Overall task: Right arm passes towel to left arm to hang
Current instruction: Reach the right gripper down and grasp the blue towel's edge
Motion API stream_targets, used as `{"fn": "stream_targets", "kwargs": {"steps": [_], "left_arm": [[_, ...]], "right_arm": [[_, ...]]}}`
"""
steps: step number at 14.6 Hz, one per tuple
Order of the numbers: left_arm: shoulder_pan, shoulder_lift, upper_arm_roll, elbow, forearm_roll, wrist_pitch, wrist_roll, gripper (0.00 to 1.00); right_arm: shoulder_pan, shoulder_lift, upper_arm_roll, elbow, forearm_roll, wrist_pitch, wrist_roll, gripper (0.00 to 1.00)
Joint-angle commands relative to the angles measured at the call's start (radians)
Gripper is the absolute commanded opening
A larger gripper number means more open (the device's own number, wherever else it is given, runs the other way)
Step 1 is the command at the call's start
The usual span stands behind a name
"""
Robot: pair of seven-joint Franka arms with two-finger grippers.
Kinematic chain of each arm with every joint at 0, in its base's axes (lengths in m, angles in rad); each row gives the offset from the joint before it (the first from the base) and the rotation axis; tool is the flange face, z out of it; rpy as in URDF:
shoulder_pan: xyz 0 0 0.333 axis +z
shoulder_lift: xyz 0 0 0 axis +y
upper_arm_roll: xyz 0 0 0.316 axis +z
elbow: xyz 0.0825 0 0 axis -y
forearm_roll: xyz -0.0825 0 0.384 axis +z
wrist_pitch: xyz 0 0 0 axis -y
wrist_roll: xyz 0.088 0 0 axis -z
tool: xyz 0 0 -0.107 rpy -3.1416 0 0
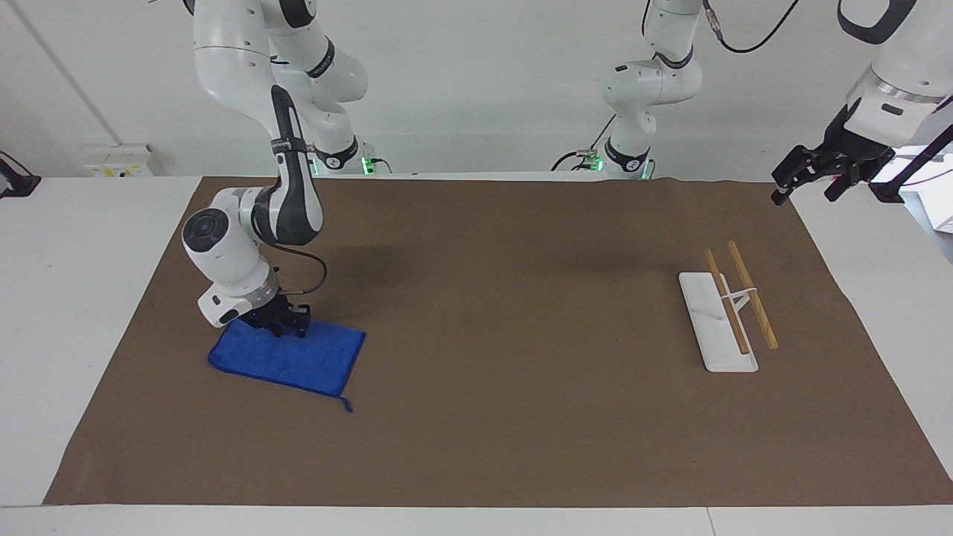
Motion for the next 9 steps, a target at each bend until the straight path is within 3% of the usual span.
{"fn": "stream_targets", "kwargs": {"steps": [1, 3, 5, 9], "left_arm": [[0.008, -0.016, -0.001, -0.023, -0.01, 0.014, 0.01, 1.0], [0.008, -0.016, 0.001, -0.023, -0.01, 0.014, 0.01, 1.0], [0.008, -0.016, -0.001, -0.023, -0.01, 0.014, 0.01, 1.0], [0.008, -0.016, -0.001, -0.023, -0.01, 0.014, 0.01, 1.0]], "right_arm": [[-0.003, 0.007, 0.007, -0.003, 0.002, 0.011, 0.01, 0.1], [-0.003, 0.007, 0.007, -0.003, 0.002, 0.006, 0.008, 0.02], [-0.003, 0.005, 0.009, 0.033, 0.003, -0.068, 0.005, 0.0], [-0.004, -0.007, 0.074, 0.339, 0.025, -0.496, 0.018, 0.0]]}}
